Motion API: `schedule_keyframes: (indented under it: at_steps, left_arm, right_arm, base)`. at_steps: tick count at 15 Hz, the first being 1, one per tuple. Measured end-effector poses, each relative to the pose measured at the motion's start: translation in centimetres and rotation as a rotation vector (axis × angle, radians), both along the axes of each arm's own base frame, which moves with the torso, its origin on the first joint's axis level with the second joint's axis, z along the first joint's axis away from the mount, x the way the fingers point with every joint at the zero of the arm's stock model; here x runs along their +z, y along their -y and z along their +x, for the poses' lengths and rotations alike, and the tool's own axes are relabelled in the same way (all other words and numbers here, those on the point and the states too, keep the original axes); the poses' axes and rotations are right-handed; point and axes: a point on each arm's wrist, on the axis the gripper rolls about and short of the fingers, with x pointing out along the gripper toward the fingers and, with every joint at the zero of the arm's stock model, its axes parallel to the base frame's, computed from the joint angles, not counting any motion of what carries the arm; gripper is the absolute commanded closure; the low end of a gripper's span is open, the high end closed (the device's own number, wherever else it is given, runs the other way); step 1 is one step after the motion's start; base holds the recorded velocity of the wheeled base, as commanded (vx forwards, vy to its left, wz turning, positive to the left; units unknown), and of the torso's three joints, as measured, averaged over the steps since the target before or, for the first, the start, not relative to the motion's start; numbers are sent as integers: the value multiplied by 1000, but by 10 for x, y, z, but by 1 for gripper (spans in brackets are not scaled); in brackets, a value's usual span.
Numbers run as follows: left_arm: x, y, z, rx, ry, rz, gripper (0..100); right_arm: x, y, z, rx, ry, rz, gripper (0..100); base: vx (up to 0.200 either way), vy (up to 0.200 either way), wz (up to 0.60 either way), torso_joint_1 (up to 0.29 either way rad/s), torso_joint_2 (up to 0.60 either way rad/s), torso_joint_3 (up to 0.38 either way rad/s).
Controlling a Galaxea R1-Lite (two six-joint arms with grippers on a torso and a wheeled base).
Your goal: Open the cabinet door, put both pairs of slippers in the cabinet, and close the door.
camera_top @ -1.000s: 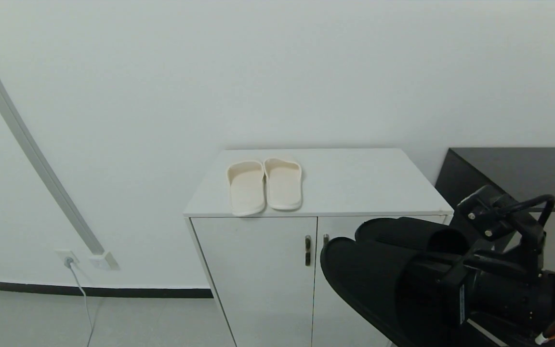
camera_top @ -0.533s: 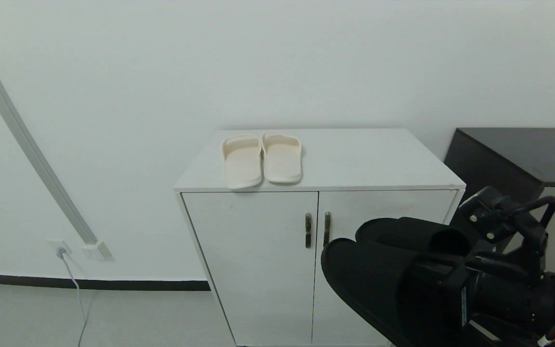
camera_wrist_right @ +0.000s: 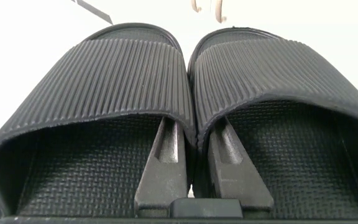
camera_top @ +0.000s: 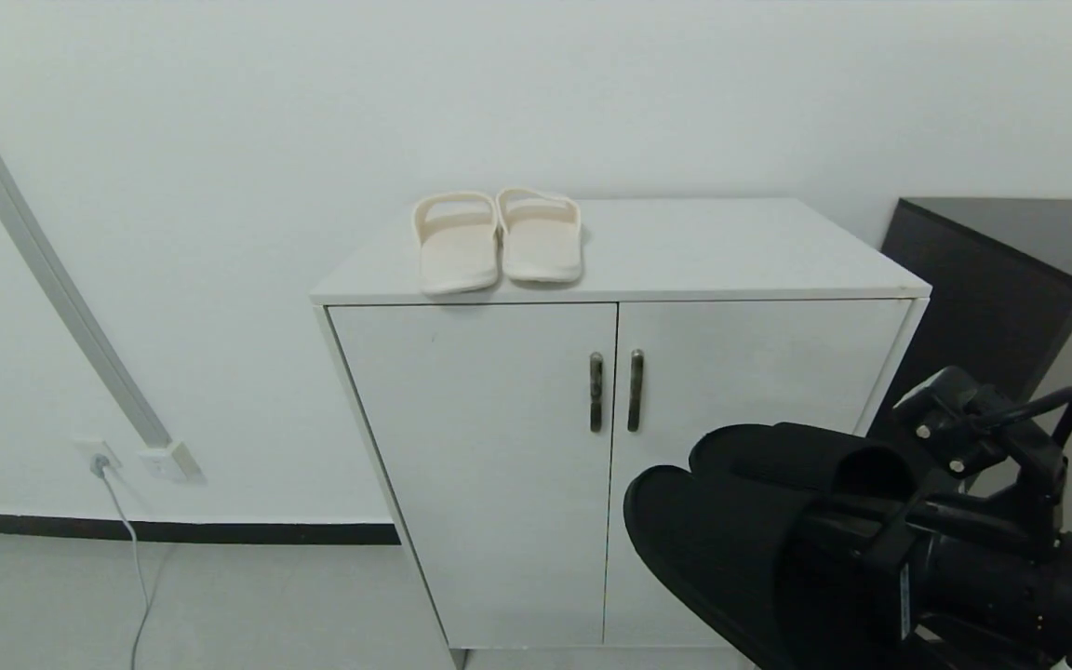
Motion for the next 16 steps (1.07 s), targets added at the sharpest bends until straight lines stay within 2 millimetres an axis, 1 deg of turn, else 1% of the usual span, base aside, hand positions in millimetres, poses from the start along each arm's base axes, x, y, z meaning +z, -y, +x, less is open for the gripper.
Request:
schedule_keyframes:
  at_steps: [7, 11, 12, 16]
  left_arm:
    - [0, 0, 0, 0, 0, -2, 0]
    - [0, 0, 0, -1, 0, -2, 0]
    - [0, 0, 0, -1, -1, -2, 0]
    - [0, 0, 0, 0, 0, 2, 0]
  right_arm:
    - [-1, 1, -1, 3, -3, -3, 100]
    - [-2, 1, -1, 3, -5, -4, 100]
    - [-2, 1, -1, 4, -7, -5, 100]
    - [-3, 0, -1, 5, -9, -8, 100]
  base:
    - [0, 0, 0, -105, 459, 346]
    - [0, 0, 0, -38, 436, 400]
    - [0, 0, 0, 12, 261, 251]
    - [0, 0, 0, 0, 0, 0]
